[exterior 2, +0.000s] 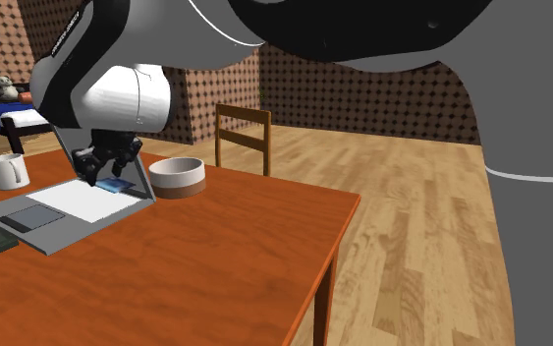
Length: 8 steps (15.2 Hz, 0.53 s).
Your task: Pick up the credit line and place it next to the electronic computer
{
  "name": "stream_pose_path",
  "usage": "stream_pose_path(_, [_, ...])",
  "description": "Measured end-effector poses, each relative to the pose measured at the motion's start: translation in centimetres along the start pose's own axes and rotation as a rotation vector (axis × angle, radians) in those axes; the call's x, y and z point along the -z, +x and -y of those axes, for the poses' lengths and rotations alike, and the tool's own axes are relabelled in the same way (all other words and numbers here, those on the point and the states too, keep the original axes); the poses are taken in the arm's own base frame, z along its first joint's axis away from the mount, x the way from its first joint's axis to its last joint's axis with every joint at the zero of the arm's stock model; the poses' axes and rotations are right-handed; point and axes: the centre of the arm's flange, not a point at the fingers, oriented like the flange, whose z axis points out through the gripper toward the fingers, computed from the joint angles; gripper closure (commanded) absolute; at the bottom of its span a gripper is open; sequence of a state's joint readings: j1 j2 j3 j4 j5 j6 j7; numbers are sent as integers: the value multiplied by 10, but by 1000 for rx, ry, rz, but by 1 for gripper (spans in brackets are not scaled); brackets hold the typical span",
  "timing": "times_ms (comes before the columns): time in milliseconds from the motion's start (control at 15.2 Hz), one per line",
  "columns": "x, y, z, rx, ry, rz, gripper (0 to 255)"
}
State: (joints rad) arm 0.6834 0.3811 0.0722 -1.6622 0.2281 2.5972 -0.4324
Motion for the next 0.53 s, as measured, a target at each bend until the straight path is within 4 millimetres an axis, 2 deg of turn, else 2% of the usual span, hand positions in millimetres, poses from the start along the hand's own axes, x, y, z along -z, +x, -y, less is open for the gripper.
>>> stream_pose_path(528, [-34, -24, 0, 0, 0, 0, 255])
